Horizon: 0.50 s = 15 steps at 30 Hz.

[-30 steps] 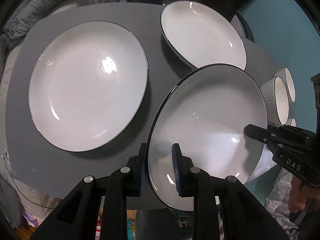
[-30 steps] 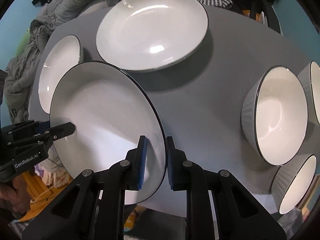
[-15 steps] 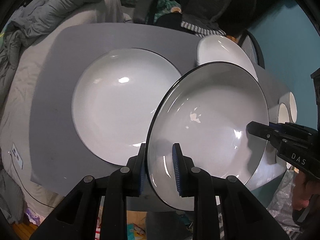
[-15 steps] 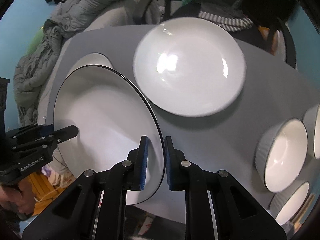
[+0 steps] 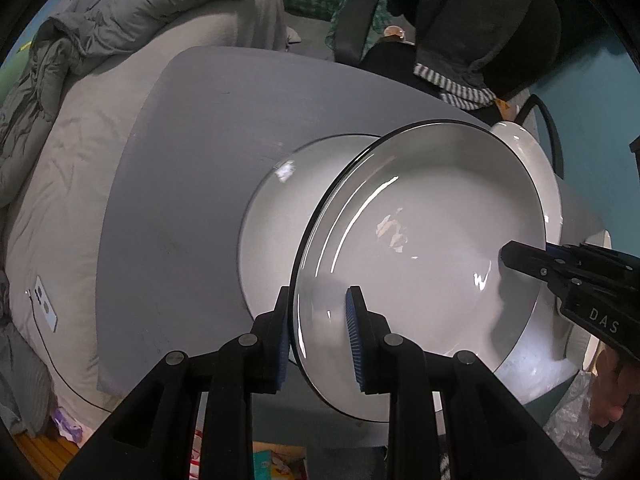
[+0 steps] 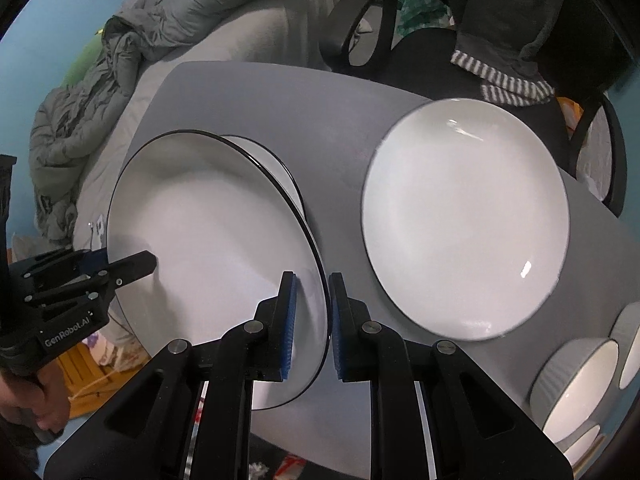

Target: Organize plates and bowls

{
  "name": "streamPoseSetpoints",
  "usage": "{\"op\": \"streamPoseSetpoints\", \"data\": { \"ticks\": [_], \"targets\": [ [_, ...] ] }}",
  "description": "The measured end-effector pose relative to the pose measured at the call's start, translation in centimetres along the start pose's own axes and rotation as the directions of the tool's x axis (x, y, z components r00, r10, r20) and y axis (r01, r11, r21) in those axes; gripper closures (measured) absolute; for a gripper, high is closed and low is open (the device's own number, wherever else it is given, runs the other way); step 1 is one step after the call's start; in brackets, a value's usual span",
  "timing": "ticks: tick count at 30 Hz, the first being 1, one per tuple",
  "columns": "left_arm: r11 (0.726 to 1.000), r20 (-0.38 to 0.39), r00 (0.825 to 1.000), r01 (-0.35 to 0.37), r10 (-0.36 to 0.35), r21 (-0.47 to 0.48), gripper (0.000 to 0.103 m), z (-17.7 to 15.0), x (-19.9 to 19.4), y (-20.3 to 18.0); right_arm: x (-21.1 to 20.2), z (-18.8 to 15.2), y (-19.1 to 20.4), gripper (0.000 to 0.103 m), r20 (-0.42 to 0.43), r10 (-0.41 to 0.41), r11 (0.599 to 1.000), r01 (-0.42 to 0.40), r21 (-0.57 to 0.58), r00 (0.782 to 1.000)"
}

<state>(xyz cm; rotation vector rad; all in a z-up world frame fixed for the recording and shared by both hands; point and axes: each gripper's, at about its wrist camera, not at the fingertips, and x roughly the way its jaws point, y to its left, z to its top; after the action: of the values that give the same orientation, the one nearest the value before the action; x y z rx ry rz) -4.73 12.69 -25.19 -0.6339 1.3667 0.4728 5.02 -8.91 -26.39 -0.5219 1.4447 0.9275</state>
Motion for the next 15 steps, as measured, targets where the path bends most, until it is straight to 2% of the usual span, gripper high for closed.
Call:
{"op": "streamPoseSetpoints", "data": {
  "ticks": [8, 15],
  "targets": [
    [0.999, -0.027, 0.999, -0.034, 0.035, 0.026, 0.077, 1.1, 1.6, 1.5, 1.9, 2.0, 1.5, 0.087, -0.031, -0.022, 1.0, 0.022, 0.012, 0.999],
    [0.998, -0.045, 0.999, -0.027, 0.029, 0.052, 0.077, 1.4, 2.6, 2.0, 3.4, 2.7, 1.8, 0.086, -0.051, -0.046, 0.998, 0.048, 0.037, 0.998]
  ]
}}
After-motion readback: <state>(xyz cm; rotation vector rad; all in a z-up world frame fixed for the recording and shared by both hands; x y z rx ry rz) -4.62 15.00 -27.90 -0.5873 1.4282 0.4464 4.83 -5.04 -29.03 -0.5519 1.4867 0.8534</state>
